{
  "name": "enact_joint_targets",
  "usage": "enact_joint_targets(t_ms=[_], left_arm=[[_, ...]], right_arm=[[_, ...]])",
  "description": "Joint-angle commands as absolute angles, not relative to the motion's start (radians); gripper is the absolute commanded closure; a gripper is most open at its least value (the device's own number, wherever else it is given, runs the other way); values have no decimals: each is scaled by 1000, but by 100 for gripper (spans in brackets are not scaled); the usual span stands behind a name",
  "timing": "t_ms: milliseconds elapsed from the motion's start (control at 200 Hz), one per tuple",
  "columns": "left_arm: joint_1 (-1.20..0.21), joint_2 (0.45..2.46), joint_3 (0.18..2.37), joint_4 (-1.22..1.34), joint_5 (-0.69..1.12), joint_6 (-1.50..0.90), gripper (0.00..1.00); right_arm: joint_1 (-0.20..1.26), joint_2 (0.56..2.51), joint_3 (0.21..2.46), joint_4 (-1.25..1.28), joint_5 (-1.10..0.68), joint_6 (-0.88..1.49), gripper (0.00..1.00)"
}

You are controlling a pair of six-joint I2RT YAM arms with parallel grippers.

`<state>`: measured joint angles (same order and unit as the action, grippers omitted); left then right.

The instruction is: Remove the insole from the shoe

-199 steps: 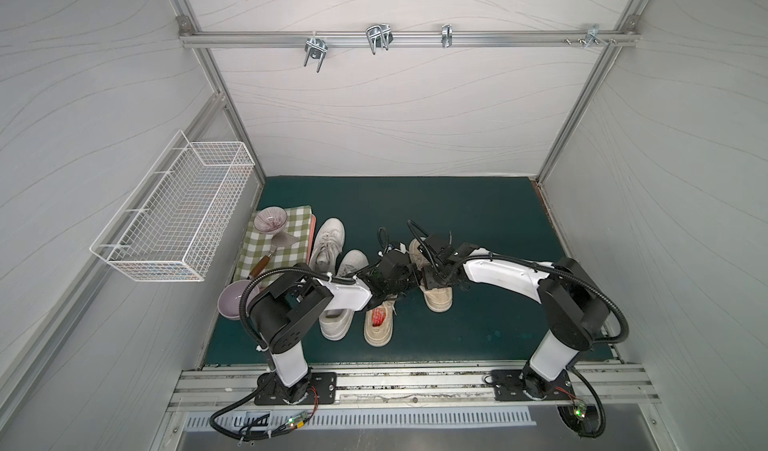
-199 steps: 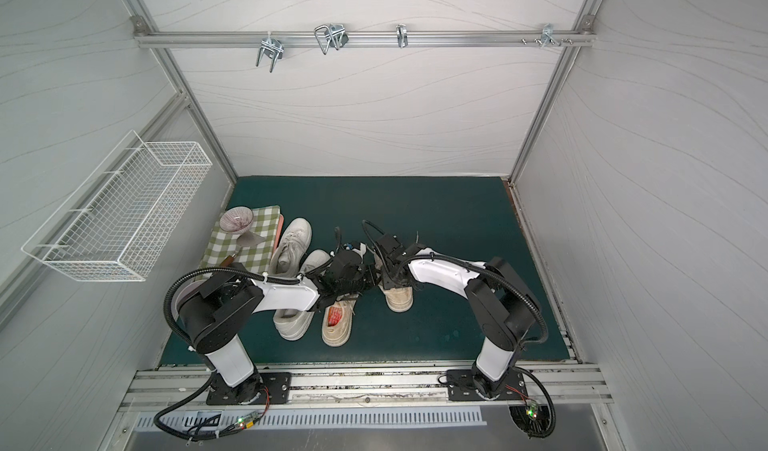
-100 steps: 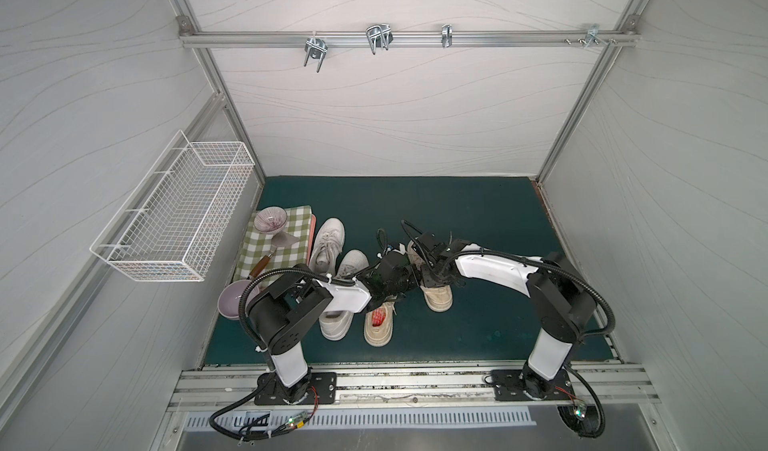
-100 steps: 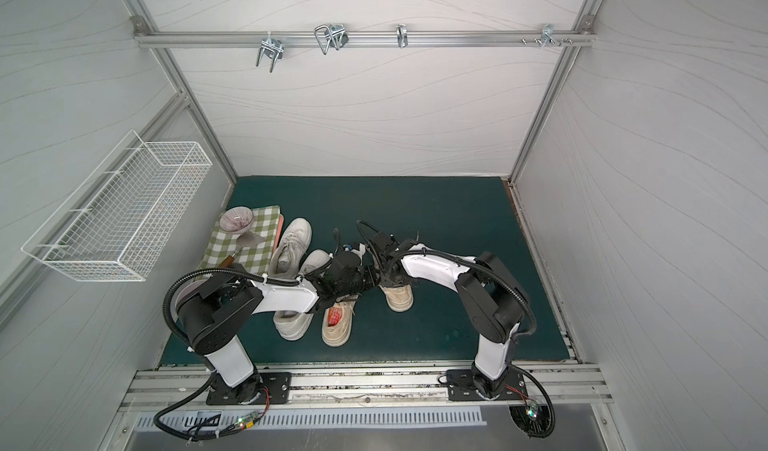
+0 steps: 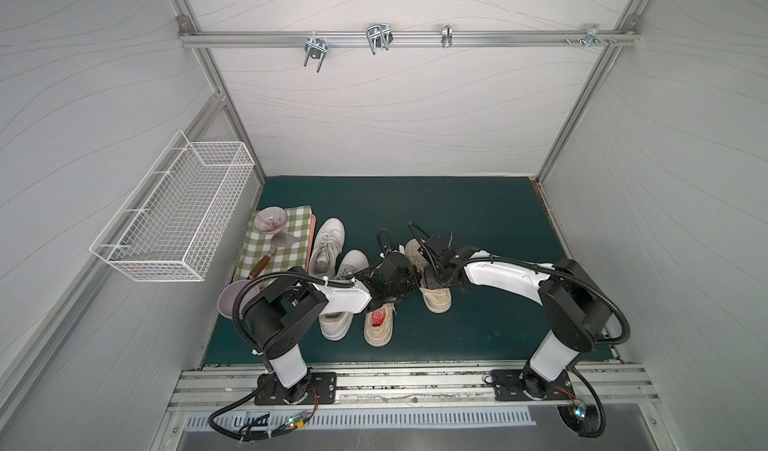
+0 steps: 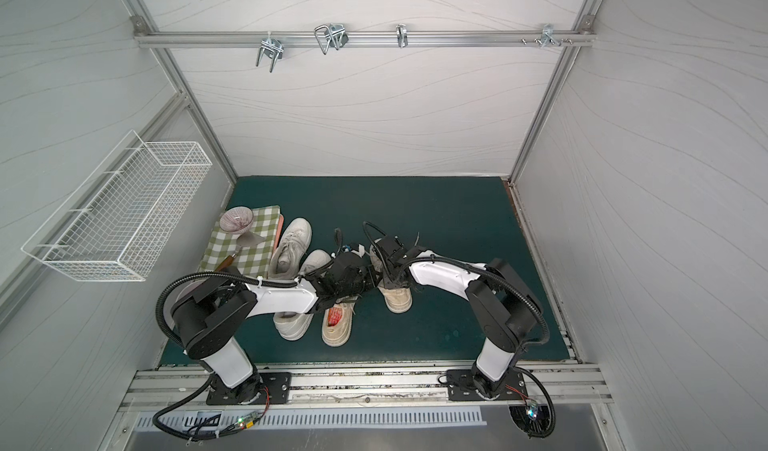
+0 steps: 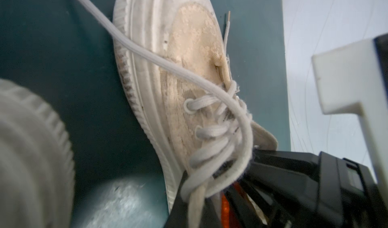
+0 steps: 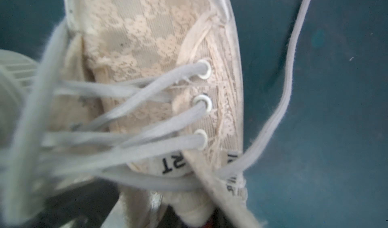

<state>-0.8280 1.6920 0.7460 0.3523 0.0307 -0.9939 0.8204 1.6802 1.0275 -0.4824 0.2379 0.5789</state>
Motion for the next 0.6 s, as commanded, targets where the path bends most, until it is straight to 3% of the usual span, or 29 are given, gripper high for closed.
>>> enact_joint_targets(t_ms=[0, 210, 595], left_arm=[[-834, 1658, 781, 204, -46, -977, 100], [-835, 1651, 802, 101, -106, -975, 100], [-835, 1688, 852, -7, -150, -973, 100]], right_arm=[[809, 1651, 990, -536, 180, 594, 94], [783, 1550, 965, -520, 107, 604, 100], [758, 1375, 926, -509, 54, 605, 100]])
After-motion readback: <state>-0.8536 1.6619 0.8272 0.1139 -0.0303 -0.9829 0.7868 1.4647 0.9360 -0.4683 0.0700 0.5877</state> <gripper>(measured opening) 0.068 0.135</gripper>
